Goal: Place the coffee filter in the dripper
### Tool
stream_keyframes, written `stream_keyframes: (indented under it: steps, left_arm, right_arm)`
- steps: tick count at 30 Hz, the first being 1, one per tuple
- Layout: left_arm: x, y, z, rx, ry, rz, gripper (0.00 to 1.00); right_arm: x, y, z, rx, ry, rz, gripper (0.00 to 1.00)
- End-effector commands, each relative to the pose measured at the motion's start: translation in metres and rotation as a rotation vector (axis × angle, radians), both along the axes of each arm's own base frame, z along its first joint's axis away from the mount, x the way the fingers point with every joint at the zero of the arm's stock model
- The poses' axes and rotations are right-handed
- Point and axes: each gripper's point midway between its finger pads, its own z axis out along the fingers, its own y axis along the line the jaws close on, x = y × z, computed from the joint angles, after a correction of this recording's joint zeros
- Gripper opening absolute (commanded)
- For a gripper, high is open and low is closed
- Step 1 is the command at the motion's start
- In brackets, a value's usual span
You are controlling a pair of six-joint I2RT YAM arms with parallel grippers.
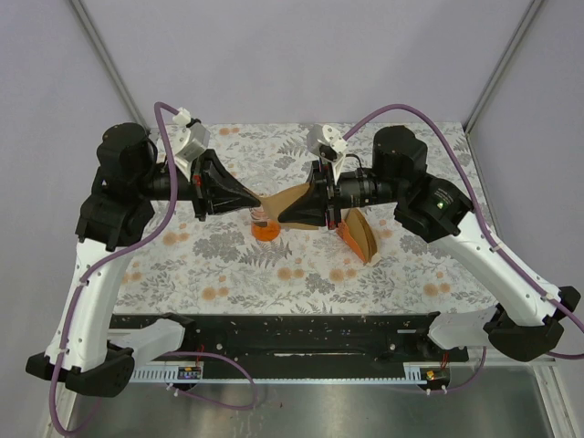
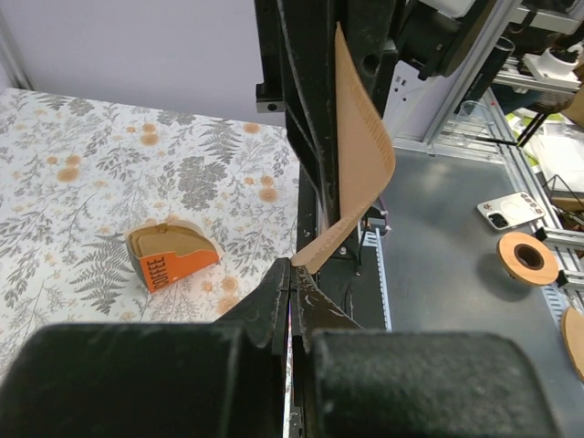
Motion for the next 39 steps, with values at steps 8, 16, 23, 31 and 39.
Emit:
stream_keyframes:
  steps: [8,16,23,31,39]
  left_arm:
    - [-0.024,-0.001,0.0,-0.022,-0.009,-0.131,0.13]
    - [-0.023,0.003,-0.003,0.004,-0.078,-0.091,0.22]
    - [-0.023,0.007,-0.005,0.001,-0.097,-0.098,0.27]
    - [-0.019,0.01,0.003,-0.015,-0.056,-0.075,0.27]
    - [-0.026,0.01,0.006,-0.029,-0.046,-0.122,0.08]
  right_arm:
    - [0.015,0.001,0.012,0.038,-0.027,-0.077,0.0]
    - [0.011,-0.006,0.018,0.053,-0.036,-0.094,0.0]
    - [0.008,-0.009,0.018,0.048,-0.036,-0.089,0.0]
    - [0.007,-0.01,0.016,0.041,-0.04,-0.085,0.0]
    - [0.008,-0.009,0.016,0.041,-0.043,-0.082,0.0]
